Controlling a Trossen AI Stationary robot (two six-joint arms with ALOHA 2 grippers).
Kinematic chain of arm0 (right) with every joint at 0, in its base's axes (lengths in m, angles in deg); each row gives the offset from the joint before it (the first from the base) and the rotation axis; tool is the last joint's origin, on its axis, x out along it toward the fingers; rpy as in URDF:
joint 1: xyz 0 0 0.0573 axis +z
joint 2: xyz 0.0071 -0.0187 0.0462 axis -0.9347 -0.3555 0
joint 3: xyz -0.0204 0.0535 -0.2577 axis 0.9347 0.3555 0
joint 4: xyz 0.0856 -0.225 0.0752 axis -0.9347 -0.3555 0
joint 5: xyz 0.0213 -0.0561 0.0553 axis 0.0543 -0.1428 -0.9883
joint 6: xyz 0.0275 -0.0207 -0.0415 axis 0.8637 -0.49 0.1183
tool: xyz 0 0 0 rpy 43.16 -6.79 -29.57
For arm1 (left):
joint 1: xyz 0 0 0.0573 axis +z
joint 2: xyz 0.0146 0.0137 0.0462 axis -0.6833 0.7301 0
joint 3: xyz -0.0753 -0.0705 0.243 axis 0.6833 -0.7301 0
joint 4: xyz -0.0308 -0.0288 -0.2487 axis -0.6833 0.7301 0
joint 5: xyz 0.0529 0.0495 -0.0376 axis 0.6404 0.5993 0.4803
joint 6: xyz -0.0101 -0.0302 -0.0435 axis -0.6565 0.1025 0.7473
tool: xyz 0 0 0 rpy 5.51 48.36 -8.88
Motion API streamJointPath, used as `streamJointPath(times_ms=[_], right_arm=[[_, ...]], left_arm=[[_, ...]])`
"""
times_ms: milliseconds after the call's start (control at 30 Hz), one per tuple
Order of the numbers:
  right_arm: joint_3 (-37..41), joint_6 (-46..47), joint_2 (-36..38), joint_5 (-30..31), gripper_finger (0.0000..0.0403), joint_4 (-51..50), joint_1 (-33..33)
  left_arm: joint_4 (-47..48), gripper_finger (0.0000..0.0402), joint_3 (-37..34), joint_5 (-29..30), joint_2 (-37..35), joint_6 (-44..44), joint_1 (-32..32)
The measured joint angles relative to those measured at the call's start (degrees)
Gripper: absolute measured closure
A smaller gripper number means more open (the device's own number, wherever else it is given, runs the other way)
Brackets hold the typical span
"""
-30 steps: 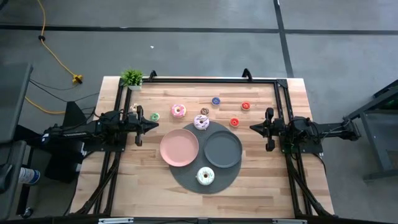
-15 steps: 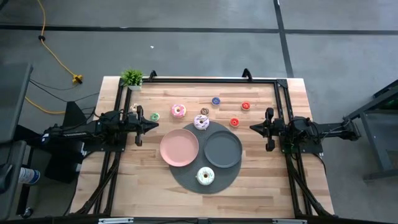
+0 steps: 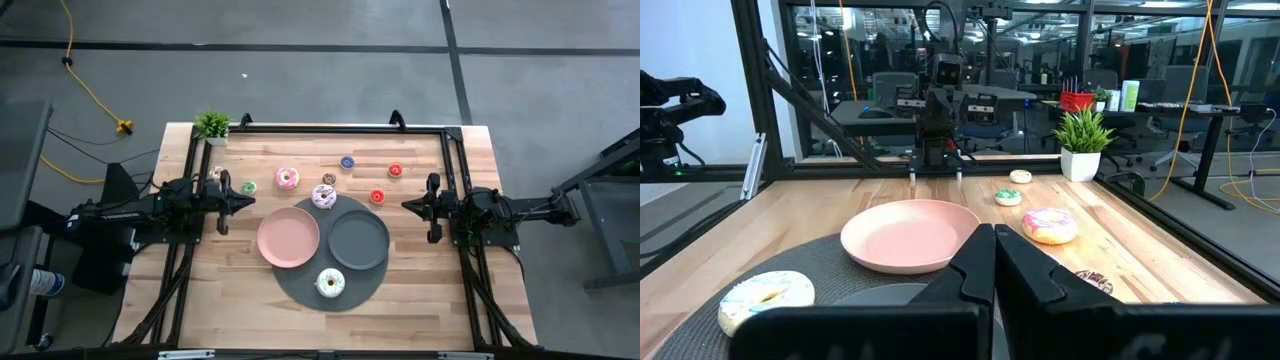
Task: Pick & Place donuts
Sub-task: Put the small white donut on the black plate
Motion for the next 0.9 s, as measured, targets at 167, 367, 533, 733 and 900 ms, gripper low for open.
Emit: streamJointPath(times_ms=[167, 367, 533, 733, 900], right_arm=[[0.0, 0.0, 0.0, 0.0, 0.0402, 0.0, 0.0], [0.0, 0.0, 0.0, 0.0, 0.0402, 0.0, 0.0], [0.0, 0.0, 0.0, 0.0, 0.0402, 0.0, 0.0], [0.0, 0.0, 0.0, 0.0, 0.0402, 0.0, 0.0], [0.0, 0.0, 0.0, 0.0, 0.0402, 0.0, 0.0]], left_arm=[[-0.1, 0.0399, 0.0, 0.0, 0.0, 12.3, 0.0], [-0.2, 0.0399, 0.0, 0.2, 0.0, 21.0, 0.0], [-0.1, 0.0399, 0.0, 3.1, 0.0, 25.1, 0.0], [-1.4, 0.0399, 0.0, 8.1, 0.0, 32.9, 0.0], [-2.9, 0.0399, 0.0, 16.8, 0.0, 38.1, 0.0]])
